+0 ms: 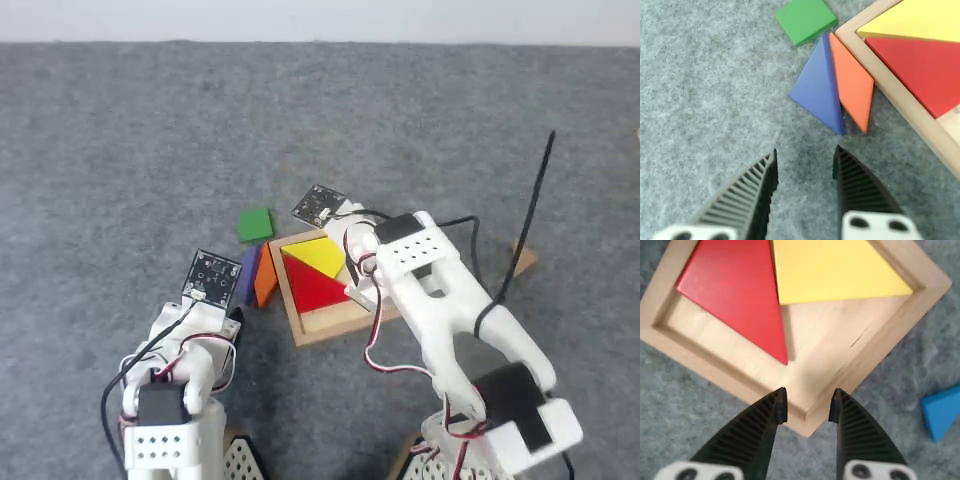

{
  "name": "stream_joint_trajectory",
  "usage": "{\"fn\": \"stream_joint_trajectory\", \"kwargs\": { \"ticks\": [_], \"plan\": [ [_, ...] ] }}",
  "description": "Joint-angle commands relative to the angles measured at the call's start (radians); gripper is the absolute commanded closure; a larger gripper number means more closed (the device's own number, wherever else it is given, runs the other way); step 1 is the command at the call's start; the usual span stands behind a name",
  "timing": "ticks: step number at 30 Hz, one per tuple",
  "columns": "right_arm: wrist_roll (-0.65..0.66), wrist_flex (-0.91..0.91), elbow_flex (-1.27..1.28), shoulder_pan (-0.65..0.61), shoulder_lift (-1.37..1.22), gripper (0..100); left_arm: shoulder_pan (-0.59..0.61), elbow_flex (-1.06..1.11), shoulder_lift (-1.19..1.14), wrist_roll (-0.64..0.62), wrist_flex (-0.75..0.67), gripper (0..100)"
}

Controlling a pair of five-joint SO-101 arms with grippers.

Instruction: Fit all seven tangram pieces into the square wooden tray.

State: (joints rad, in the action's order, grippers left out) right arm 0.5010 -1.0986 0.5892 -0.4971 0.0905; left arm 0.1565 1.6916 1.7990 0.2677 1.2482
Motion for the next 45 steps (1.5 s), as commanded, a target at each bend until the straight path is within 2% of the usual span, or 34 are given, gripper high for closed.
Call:
{"fn": "stream_joint_trajectory", "kwargs": {
  "ticks": [1, 6, 11, 17, 23, 30, 45],
  "plan": [
    [0.015, 0.076, -0.049, -0.012, -0.005, 84.2, 0.006, -0.008, 0.012, 0.008, 0.008, 83],
    [0.055, 0.151, -0.054, -0.027, -0.065, 84.3, 0.006, -0.008, 0.012, 0.008, 0.008, 83],
    [0.161, 0.151, -0.075, -0.093, -0.159, 84.4, 0.006, -0.008, 0.012, 0.008, 0.008, 83],
    [0.207, 0.137, -0.1, -0.093, -0.179, 84.4, 0.006, -0.008, 0.012, 0.008, 0.008, 83],
    [0.207, -0.018, -0.126, -0.104, -0.051, 84.4, 0.006, -0.008, 0.012, 0.008, 0.008, 83],
    [0.206, -0.151, -0.094, -0.214, 0.104, 84.4, 0.006, -0.008, 0.012, 0.008, 0.008, 83],
    [0.186, 0.045, -0.077, -0.216, -0.223, 84.5, 0.006, -0.008, 0.012, 0.008, 0.008, 83]
  ]
}}
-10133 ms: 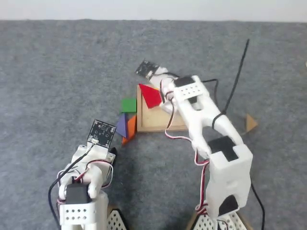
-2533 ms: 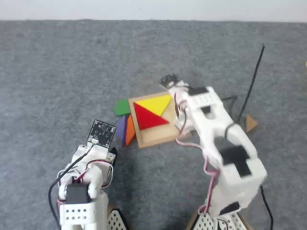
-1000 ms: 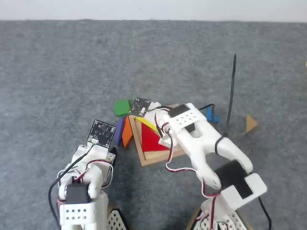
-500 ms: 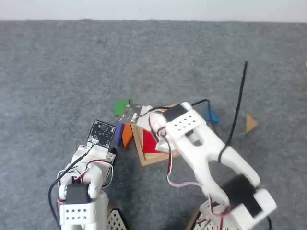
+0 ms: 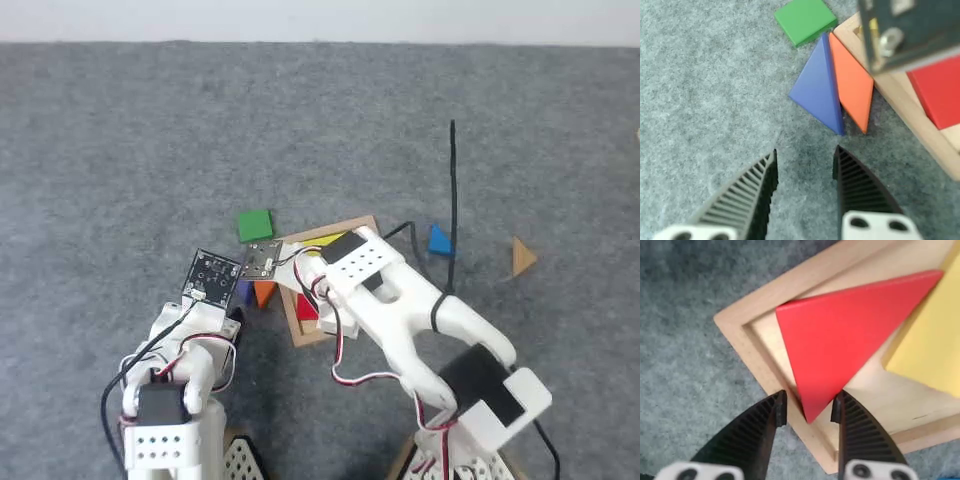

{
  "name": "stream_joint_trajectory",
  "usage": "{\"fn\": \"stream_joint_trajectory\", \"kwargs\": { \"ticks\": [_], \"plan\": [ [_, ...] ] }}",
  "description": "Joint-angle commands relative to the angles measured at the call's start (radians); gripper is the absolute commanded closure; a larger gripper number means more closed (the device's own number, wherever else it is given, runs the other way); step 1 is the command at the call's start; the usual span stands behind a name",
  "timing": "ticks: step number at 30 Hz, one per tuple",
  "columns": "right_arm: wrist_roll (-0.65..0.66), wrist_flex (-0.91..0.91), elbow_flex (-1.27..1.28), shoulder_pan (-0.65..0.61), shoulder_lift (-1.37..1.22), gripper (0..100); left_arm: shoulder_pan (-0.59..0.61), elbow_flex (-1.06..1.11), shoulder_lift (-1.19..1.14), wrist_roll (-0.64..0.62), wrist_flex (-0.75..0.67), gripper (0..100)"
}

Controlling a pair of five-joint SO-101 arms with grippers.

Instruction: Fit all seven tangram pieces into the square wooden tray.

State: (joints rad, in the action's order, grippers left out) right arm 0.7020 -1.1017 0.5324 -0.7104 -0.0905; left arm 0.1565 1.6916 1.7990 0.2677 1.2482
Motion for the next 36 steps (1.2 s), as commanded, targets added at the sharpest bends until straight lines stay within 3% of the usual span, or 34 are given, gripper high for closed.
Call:
{"fn": "stream_joint_trajectory", "kwargs": {
  "ticks": [1, 7, 16, 30, 36],
  "plan": [
    [-0.017, 0.036, -0.034, 0.004, -0.05, 84.6, 0.006, -0.008, 0.012, 0.008, 0.008, 83],
    [-0.009, 0.025, -0.046, 0.062, -0.054, 95.2, 0.005, -0.008, 0.012, 0.008, 0.008, 83],
    [-0.017, 0.03, -0.048, 0.084, -0.054, 89.0, 0.005, -0.008, 0.012, 0.008, 0.008, 83],
    [-0.015, 0.016, -0.06, 0.091, -0.068, 93.8, 0.005, -0.008, 0.012, 0.008, 0.008, 83],
    [0.008, -0.107, -0.14, 0.137, 0.021, 93.7, 0.005, -0.008, 0.012, 0.008, 0.008, 83]
  ]
}}
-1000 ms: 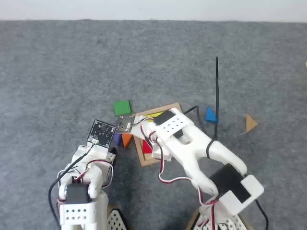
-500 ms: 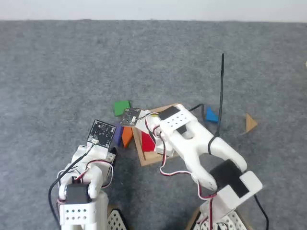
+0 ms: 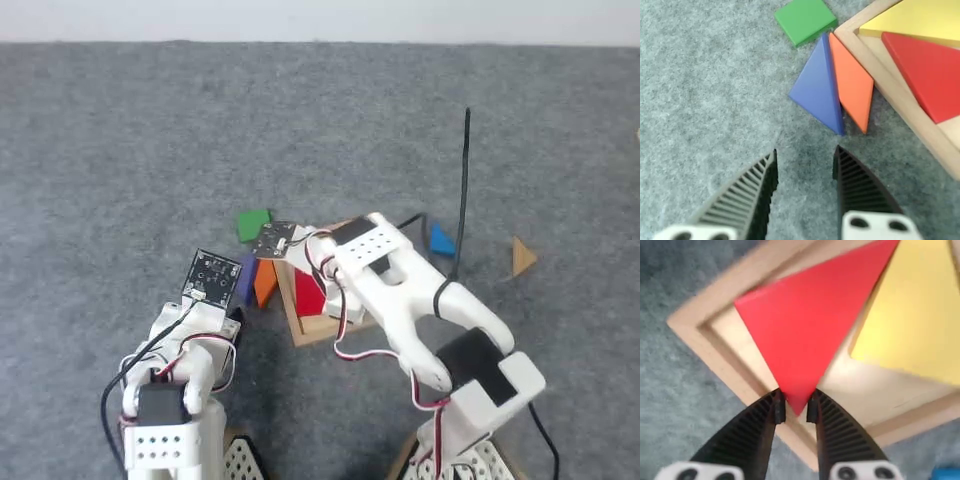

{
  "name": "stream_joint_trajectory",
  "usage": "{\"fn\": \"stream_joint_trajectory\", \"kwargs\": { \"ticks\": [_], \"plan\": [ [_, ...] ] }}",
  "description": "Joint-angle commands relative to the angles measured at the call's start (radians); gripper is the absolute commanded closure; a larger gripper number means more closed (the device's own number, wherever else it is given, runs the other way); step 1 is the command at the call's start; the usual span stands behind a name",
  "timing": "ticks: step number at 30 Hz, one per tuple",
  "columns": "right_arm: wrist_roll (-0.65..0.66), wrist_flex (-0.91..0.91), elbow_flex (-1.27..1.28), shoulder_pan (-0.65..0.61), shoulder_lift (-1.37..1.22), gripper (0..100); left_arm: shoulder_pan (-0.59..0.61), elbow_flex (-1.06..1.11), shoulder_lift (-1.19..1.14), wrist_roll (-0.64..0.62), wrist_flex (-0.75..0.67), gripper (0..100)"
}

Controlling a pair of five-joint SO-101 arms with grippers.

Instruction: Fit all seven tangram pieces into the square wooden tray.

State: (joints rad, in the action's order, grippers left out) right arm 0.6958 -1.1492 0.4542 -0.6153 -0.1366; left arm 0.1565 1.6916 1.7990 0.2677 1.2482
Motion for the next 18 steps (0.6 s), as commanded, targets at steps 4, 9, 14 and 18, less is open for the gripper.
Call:
{"fn": "stream_joint_trajectory", "kwargs": {
  "ticks": [4, 9, 14, 18],
  "plan": [
    [0.034, -0.111, -0.135, 0.122, 0.108, 93.6, 0.005, -0.008, 0.012, 0.008, 0.008, 83],
    [0.034, -0.116, -0.163, 0.159, 0.091, 93.5, 0.005, -0.008, 0.012, 0.008, 0.008, 83],
    [0.029, -0.124, -0.112, 0.094, 0.094, 89.9, 0.005, -0.008, 0.012, 0.008, 0.008, 83],
    [0.017, -0.044, -0.043, 0.005, 0.119, 83.1, 0.005, -0.008, 0.012, 0.008, 0.008, 83]
  ]
}}
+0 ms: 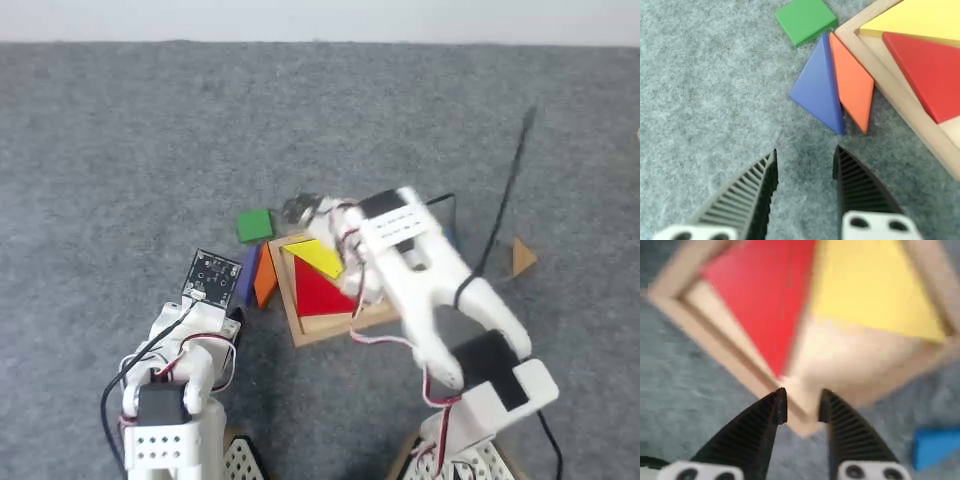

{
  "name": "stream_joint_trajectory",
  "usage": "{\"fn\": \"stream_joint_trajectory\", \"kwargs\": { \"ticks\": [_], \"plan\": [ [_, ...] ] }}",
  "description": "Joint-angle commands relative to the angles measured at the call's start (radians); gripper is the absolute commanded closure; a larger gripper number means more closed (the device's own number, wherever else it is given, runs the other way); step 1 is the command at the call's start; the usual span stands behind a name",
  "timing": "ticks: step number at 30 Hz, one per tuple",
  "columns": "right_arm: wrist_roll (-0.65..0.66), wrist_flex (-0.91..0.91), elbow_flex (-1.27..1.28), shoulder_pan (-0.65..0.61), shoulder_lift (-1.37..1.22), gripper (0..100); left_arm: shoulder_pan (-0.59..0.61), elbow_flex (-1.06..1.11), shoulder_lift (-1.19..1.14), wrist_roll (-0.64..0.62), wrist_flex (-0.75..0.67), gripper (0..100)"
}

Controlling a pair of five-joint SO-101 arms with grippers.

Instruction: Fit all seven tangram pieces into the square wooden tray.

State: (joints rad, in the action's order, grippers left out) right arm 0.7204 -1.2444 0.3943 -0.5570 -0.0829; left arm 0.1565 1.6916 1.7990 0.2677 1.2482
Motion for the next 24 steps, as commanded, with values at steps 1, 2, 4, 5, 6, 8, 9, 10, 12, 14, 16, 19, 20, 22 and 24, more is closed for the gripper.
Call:
{"fn": "stream_joint_trajectory", "kwargs": {
  "ticks": [1, 2, 4, 5, 6, 8, 9, 10, 12, 14, 16, 19, 20, 22, 24],
  "plan": [
    [-0.023, 0.074, 0.029, -0.073, 0.062, 83.2, 0.005, -0.008, 0.012, 0.008, 0.008, 83],
    [-0.037, 0.097, 0.038, -0.085, 0.053, 83.2, 0.005, -0.008, 0.012, 0.008, 0.008, 83],
    [-0.048, 0.13, 0.044, -0.096, 0.022, 83.2, 0.005, -0.008, 0.012, 0.008, 0.008, 83],
    [-0.049, 0.14, 0.043, -0.096, 0.001, 83.2, 0.005, -0.008, 0.012, 0.008, 0.008, 83],
    [-0.049, 0.153, 0.04, -0.096, -0.022, 83.2, 0.005, -0.008, 0.012, 0.008, 0.008, 83],
    [-0.049, 0.166, 0.026, -0.091, -0.073, 83.2, 0.005, -0.008, 0.012, 0.008, 0.008, 83],
    [-0.049, 0.166, 0.017, -0.091, -0.096, 83.2, 0.005, -0.008, 0.012, 0.008, 0.008, 83],
    [-0.049, 0.163, 0.003, -0.091, -0.12, 83.2, 0.005, -0.008, 0.012, 0.008, 0.008, 83],
    [-0.049, 0.154, -0.018, -0.091, -0.151, 83.4, 0.005, -0.008, 0.012, 0.008, 0.008, 83],
    [-0.049, 0.13, -0.035, -0.094, -0.162, 84.5, 0.005, -0.008, 0.012, 0.008, 0.008, 83],
    [-0.049, 0.119, -0.038, -0.096, -0.16, 87.9, 0.005, -0.008, 0.012, 0.008, 0.008, 83],
    [-0.049, 0.111, -0.034, -0.097, -0.147, 89.0, 0.005, -0.008, 0.012, 0.008, 0.008, 83],
    [-0.051, 0.107, -0.032, -0.097, -0.134, 87.8, 0.005, -0.008, 0.012, 0.008, 0.008, 83],
    [-0.063, 0.097, -0.035, -0.096, -0.096, 85.3, 0.005, -0.008, 0.012, 0.008, 0.008, 83],
    [-0.084, 0.099, -0.034, -0.097, -0.041, 83.8, 0.005, -0.008, 0.012, 0.008, 0.008, 83]
  ]
}}
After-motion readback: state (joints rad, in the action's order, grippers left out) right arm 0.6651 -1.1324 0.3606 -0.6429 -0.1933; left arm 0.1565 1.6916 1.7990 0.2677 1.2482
